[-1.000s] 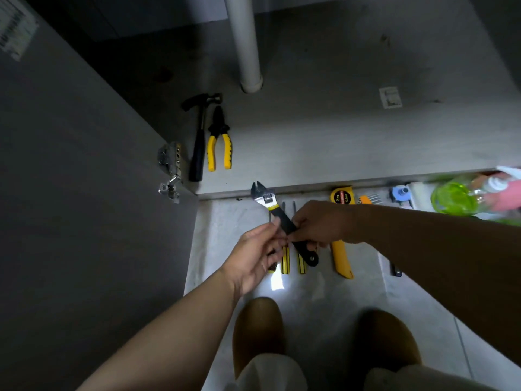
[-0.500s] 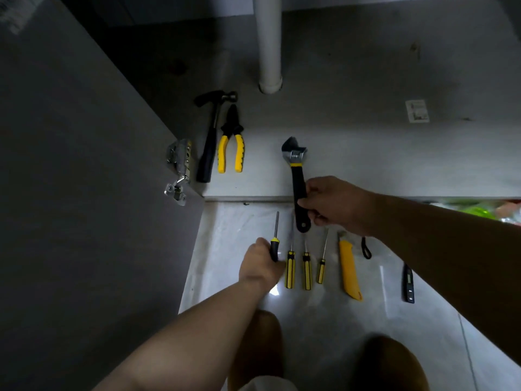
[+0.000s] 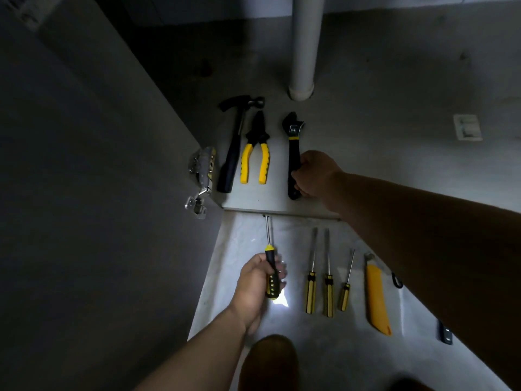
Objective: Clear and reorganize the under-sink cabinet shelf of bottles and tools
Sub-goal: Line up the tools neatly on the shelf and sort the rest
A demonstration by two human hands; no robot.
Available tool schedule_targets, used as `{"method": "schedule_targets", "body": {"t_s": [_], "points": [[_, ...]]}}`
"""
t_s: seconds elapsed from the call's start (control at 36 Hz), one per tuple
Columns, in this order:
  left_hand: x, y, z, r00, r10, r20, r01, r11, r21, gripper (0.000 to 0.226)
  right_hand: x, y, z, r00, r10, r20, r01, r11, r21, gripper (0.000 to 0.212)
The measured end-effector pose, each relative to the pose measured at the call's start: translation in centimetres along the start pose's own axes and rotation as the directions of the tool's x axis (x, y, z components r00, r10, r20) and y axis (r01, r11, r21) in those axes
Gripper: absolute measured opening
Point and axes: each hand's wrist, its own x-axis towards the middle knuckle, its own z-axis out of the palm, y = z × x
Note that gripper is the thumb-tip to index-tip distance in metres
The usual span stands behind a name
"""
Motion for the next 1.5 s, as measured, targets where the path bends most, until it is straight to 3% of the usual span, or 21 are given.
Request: {"method": "schedule_targets", "body": {"t_s": [0.08,0.28,0.42,0.58,0.69,0.78,0.86,0.94,1.06,1.19,1.25,1.28,1.36,1.44,1.5], "points": [[0.4,0.5,0.0,1.000,-0.023,0.015,0.024,0.995,-0.101,0.034,0.3,-0.5,0.6,0.998,-0.028,-0.061,0.028,1.000,-0.001,0.022],[0.1,1.3,0.3,1.000,-0.021,-0.015,0.018,0.990,-0.141,0.032,0.0,-0.5,1.3,0.985,-0.086,-0.147,0.085,0.996,-0.012,0.026],[-0.4,1.8,0.6,0.999,-0.013,0.038,0.020,0.979,-0.202,0.035,-0.3,-0.2,1.6,0.982,-0.101,-0.158,0.101,0.995,-0.004,0.037],[-1.9,1.8,0.7,0.982,-0.060,0.180,0.090,0.983,-0.162,0.027,-1.2,0.2,1.3,0.988,-0.128,-0.086,0.130,0.991,0.027,0.054],[-3.4,1.7,1.2,0.939,-0.151,0.309,0.200,0.971,-0.134,0.032,-3.4,1.1,-0.1,0.994,-0.094,-0.061,0.101,0.987,0.122,0.040],[-4.3,1.7,1.2,0.885,-0.191,0.424,0.253,0.963,-0.096,0.038,-6.0,2.0,-1.9,0.994,-0.081,0.075,0.076,0.994,0.074,0.022],[-4.7,2.3,1.9,0.857,-0.154,0.492,0.249,0.959,-0.134,0.042,-8.4,2.9,-3.6,0.965,-0.027,0.260,0.043,0.997,-0.058,0.027],[-4.8,3.9,3.8,0.891,-0.047,0.452,0.149,0.970,-0.192,0.040,-10.3,3.8,-4.7,0.943,0.022,0.331,-0.013,0.999,-0.029,0.032],[-4.5,6.7,6.5,0.943,0.124,0.309,-0.087,0.987,-0.133,0.037,-12.0,4.6,-5.0,0.895,0.001,0.446,-0.072,0.987,0.142,0.030],[-2.3,9.5,8.4,0.935,0.306,0.176,-0.312,0.950,0.005,0.031,-11.0,3.9,-4.3,0.956,-0.122,0.267,0.060,0.972,0.229,0.024],[-0.8,10.2,8.5,0.908,0.410,0.086,-0.419,0.889,0.184,0.029,-9.7,3.5,-4.2,0.977,-0.134,0.164,0.095,0.970,0.226,0.021],[0.1,10.5,8.4,0.868,0.495,0.041,-0.478,0.811,0.336,0.027,-9.0,3.3,-4.1,0.986,-0.124,0.113,0.095,0.969,0.227,0.020],[2.2,10.9,7.6,0.698,0.707,0.119,-0.488,0.346,0.801,0.038,-6.3,2.9,-3.7,0.997,-0.066,-0.035,0.070,0.989,0.133,0.016],[3.2,10.4,7.3,0.656,0.708,0.262,-0.387,0.016,0.922,0.052,-3.7,2.7,-3.4,0.993,-0.005,-0.115,0.004,1.000,-0.012,0.024],[3.5,10.2,7.4,0.622,0.722,0.303,-0.365,-0.074,0.928,0.046,-2.5,2.6,-3.1,0.989,0.010,-0.151,-0.024,0.996,-0.091,0.028]]}}
